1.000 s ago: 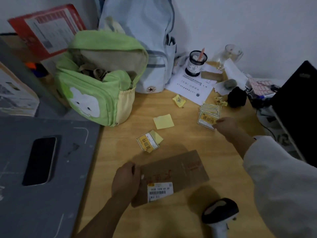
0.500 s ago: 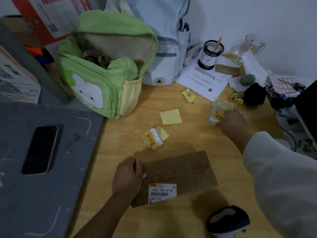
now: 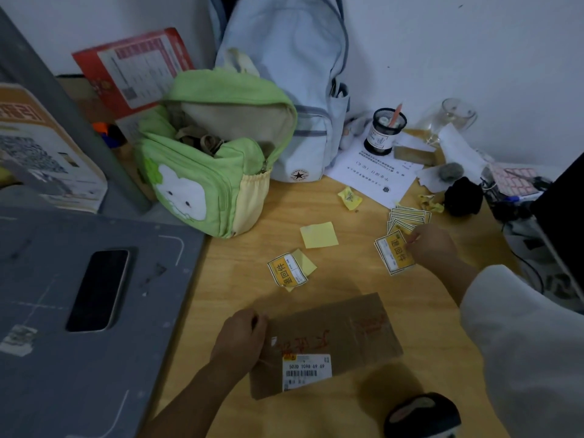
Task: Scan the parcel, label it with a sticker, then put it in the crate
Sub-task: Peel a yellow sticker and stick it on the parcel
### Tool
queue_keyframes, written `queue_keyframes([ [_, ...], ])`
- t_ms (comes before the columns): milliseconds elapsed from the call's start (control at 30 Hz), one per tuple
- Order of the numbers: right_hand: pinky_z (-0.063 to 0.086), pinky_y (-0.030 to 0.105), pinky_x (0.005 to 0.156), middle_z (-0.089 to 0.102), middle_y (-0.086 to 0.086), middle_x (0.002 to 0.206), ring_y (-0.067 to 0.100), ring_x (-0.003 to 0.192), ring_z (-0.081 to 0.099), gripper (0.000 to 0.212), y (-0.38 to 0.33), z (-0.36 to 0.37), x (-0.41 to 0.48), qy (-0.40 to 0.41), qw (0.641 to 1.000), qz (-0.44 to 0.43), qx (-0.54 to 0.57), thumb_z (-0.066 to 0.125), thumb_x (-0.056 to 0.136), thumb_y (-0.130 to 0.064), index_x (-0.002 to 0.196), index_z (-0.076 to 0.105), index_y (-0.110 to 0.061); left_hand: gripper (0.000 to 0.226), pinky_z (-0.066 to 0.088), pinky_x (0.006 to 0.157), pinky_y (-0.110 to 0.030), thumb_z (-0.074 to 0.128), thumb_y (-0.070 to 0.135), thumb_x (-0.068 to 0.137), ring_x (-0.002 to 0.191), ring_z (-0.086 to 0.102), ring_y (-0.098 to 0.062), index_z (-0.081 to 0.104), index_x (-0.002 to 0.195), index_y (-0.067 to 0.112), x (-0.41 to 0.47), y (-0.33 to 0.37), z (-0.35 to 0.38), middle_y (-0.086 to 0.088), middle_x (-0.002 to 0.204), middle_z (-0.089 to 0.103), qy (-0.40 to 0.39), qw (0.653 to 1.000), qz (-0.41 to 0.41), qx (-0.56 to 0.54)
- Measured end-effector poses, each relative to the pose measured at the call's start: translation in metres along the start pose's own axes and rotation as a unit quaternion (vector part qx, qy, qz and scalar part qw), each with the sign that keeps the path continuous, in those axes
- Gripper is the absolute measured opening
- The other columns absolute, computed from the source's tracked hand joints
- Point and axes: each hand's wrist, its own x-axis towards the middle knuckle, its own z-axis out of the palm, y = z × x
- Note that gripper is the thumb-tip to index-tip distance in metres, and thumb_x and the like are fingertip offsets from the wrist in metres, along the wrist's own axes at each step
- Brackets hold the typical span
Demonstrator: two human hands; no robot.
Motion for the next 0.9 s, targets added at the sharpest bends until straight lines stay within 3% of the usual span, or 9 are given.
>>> queue_keyframes([
  [133, 0.053, 0.032, 0.069, 0.069, 0.014, 0.078, 0.031, 0.081, 0.064, 0.018, 0.007, -0.004, 0.001, -0.003, 1.0, 0.008, 0.004, 0.059, 0.08, -0.009, 0.068, 0.073, -0.01, 0.039, 0.047, 0.068, -0.035, 0.039, 0.037, 0.098, 0.066, 0.053, -0.01, 0.062, 0.082, 0.01, -0.002, 0.001, 0.001, 0.002, 0.071, 0.056, 0.014, 1.0, 0.009, 0.005],
  [200, 0.037, 0.023, 0.047, 0.047, 0.008, 0.05, 0.024, 0.054, 0.05, 0.038, 0.01, -0.004, 0.003, 0.013, 1.0, 0.007, 0.015, 0.052, 0.077, 0.002, 0.043, 0.051, -0.014, 0.039, 0.048, 0.07, -0.036, 0.039, 0.036, 0.099, 0.067, 0.054, -0.011, 0.062, 0.082, 0.01, -0.002, 0.001, 0.001, 0.002, 0.071, 0.055, 0.017, 1.0, 0.01, 0.006],
  [267, 0.02, 0.019, 0.045, 0.028, 0.001, 0.045, 0.017, 0.045, 0.033, 0.048, 0.01, -0.007, 0.002, 0.033, 0.999, 0.004, 0.034, 0.047, 0.076, 0.008, 0.041, 0.029, -0.019, 0.039, 0.049, 0.071, -0.038, 0.038, 0.036, 0.099, 0.069, 0.056, -0.012, 0.063, 0.083, 0.01, -0.001, 0.001, 0.002, 0.0, 0.074, 0.058, 0.015, 1.0, 0.01, 0.002],
  [433, 0.043, 0.03, 0.059, 0.057, 0.021, 0.065, 0.027, 0.066, 0.054, 0.029, 0.011, -0.019, 0.0, 0.057, 0.993, 0.009, 0.1, 0.048, 0.085, -0.001, 0.057, 0.05, -0.008, 0.038, 0.049, 0.071, -0.037, 0.039, 0.036, 0.098, 0.07, 0.057, -0.013, 0.064, 0.086, 0.01, 0.0, 0.002, 0.001, 0.0, 0.075, 0.059, 0.008, 1.0, 0.001, -0.006],
  [533, 0.044, 0.029, 0.068, 0.059, 0.008, 0.077, 0.025, 0.077, 0.055, 0.01, -0.005, -0.036, -0.007, 0.04, 0.988, 0.001, 0.151, 0.056, 0.086, -0.004, 0.084, 0.063, -0.012, 0.032, 0.051, 0.071, -0.033, 0.042, 0.037, 0.097, 0.072, 0.06, -0.011, 0.063, 0.085, 0.015, 0.005, 0.007, -0.006, 0.003, 0.077, 0.061, -0.03, 0.999, -0.035, -0.015],
  [667, 0.049, 0.034, 0.069, 0.062, 0.01, 0.084, 0.02, 0.074, 0.055, 0.014, -0.04, -0.067, -0.027, -0.008, 0.969, -0.014, 0.245, 0.062, 0.086, -0.001, 0.097, 0.071, -0.005, 0.015, 0.046, 0.071, -0.028, 0.05, 0.029, 0.093, 0.08, 0.057, -0.012, 0.056, 0.08, 0.024, 0.012, 0.029, -0.023, 0.004, 0.085, 0.06, -0.044, 0.999, -0.032, 0.004],
  [767, 0.051, 0.028, 0.069, 0.069, 0.012, 0.098, 0.018, 0.078, 0.062, 0.015, -0.07, -0.09, -0.047, -0.032, 0.957, -0.055, 0.282, 0.066, 0.085, -0.002, 0.096, 0.074, -0.006, 0.004, 0.043, 0.076, -0.025, 0.057, 0.022, 0.09, 0.088, 0.056, -0.013, 0.059, 0.09, 0.02, 0.014, 0.06, -0.042, 0.002, 0.093, 0.061, -0.034, 0.999, 0.016, -0.031],
  [833, 0.05, 0.027, 0.075, 0.071, 0.015, 0.104, 0.022, 0.093, 0.065, 0.018, -0.092, -0.105, -0.064, -0.041, 0.952, -0.089, 0.291, 0.069, 0.083, -0.003, 0.099, 0.075, -0.005, 0.014, 0.039, 0.076, -0.022, 0.059, 0.021, 0.09, 0.09, 0.055, -0.011, 0.065, 0.1, 0.014, 0.013, 0.085, -0.059, 0.003, 0.095, 0.061, -0.016, 0.996, 0.071, -0.057],
  [900, 0.048, 0.024, 0.067, 0.072, 0.017, 0.101, 0.023, 0.091, 0.064, 0.017, -0.114, -0.122, -0.085, -0.048, 0.946, -0.12, 0.297, 0.07, 0.082, -0.004, 0.099, 0.075, -0.004, 0.025, 0.039, 0.078, -0.02, 0.061, 0.022, 0.09, 0.092, 0.056, -0.011, 0.065, 0.112, 0.01, 0.008, 0.112, -0.078, 0.002, 0.098, 0.061, 0.001, 0.989, 0.112, -0.095],
])
